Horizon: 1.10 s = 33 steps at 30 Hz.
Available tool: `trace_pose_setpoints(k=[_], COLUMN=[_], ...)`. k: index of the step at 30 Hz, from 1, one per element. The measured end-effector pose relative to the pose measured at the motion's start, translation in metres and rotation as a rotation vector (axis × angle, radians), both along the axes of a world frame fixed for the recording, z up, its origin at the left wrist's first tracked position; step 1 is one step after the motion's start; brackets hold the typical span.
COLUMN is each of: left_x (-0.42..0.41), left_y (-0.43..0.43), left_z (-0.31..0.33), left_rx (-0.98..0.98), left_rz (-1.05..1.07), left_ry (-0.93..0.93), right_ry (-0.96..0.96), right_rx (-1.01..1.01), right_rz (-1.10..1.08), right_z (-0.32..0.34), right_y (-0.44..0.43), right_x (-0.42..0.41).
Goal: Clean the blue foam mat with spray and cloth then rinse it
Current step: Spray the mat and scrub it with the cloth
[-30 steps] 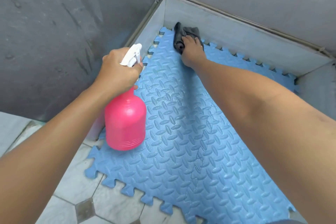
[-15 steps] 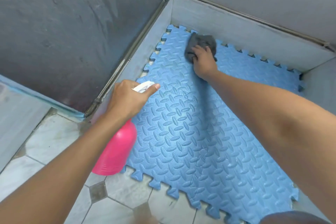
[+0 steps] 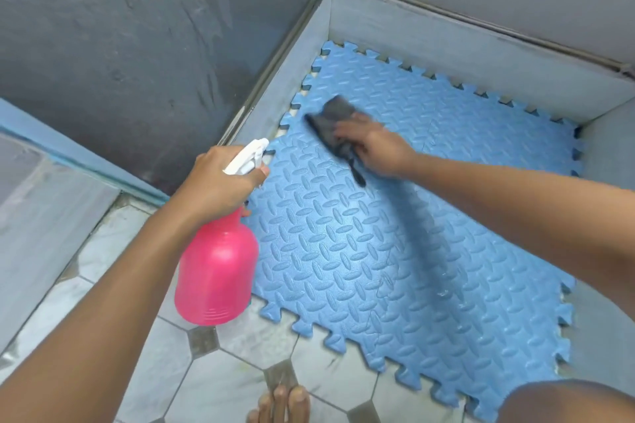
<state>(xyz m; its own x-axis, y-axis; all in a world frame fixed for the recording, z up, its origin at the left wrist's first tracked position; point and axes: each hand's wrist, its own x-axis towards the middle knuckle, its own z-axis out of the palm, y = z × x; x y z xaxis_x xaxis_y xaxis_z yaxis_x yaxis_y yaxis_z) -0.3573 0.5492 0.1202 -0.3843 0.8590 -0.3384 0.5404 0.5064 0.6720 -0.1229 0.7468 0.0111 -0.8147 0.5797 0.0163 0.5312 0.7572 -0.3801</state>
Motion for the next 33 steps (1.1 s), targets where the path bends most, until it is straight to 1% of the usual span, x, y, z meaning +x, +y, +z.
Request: trace_pose_setpoints(k=[1,3,4,5,7,9,11,13,15,17,18,19,20,21,24,25,27,28,30,33], left_x=[-0.002,-0.005,-0.005,-0.006,-0.008,-0.01,-0.011,-0.011,-0.012,-0.013,-0.014,-0.015,-0.016,-0.018,-0.019,-0.018,-0.017,-0.016,-0.015,-0.022], left_y=[-0.002,-0.009,-0.014,-0.019,-0.031,-0.042,-0.049,-0.055,-0.06,-0.064,-0.064,-0.065,-0.066,-0.067,-0.071,-0.073,-0.081,-0.086,-0.096,-0.107], left_z=[-0.002,-0.012,-0.018,-0.024,-0.034,-0.041,-0.046,-0.046,-0.045,-0.04,-0.038,-0.036,-0.036,-0.036,-0.039,-0.041,-0.046,-0.048,-0.052,-0.054], left_rx=[-0.021,-0.067,-0.087,-0.104,-0.141,-0.161,-0.158,-0.127,-0.076,-0.024,-0.011,-0.007,-0.001,0.012,0.037,0.038,0.065,0.084,0.078,0.01], left_rz=[-0.006,-0.017,-0.028,-0.037,-0.029,-0.033,-0.026,-0.009,-0.012,-0.081,-0.132,-0.168,-0.185,-0.192,-0.16,-0.144,-0.151,-0.164,-0.197,-0.269], left_ry=[-0.003,-0.018,-0.023,-0.029,-0.038,-0.043,-0.09,-0.13,-0.155,-0.159,-0.151,-0.147,-0.14,-0.128,-0.153,-0.159,-0.1,-0.073,-0.032,-0.065], right_ry=[-0.032,-0.105,-0.123,-0.152,-0.17,-0.142,-0.136,-0.127,-0.107,-0.152,-0.176,-0.185,-0.18,-0.17,-0.12,-0.105,-0.093,-0.089,-0.083,-0.107], right_rx=[0.004,-0.035,-0.049,-0.045,-0.054,-0.075,-0.052,-0.041,-0.073,-0.105,-0.1,-0.074,-0.047,-0.037,-0.053,-0.065,-0.095,-0.107,-0.113,-0.14], right_rz=[-0.164,-0.401,-0.469,-0.481,-0.356,-0.203,-0.143,-0.03,0.264,0.619,0.741,0.785,0.745,0.626,0.122,-0.013,-0.221,-0.282,-0.331,-0.344], right_z=[0.004,0.005,0.005,0.005,0.013,0.015,0.011,0.002,-0.005,-0.007,-0.005,-0.005,-0.004,-0.004,-0.01,-0.012,-0.017,-0.017,-0.017,-0.013], right_y=[0.024,0.061,0.068,0.065,0.035,-0.003,-0.026,-0.046,-0.075,-0.095,-0.093,-0.08,-0.063,-0.042,0.018,0.03,0.041,0.042,0.038,0.035], right_x=[0.002,0.002,-0.009,-0.025,-0.069,-0.107,-0.117,-0.102,-0.074,-0.037,-0.02,-0.007,0.004,0.013,0.033,0.034,0.028,0.024,0.017,0.015])
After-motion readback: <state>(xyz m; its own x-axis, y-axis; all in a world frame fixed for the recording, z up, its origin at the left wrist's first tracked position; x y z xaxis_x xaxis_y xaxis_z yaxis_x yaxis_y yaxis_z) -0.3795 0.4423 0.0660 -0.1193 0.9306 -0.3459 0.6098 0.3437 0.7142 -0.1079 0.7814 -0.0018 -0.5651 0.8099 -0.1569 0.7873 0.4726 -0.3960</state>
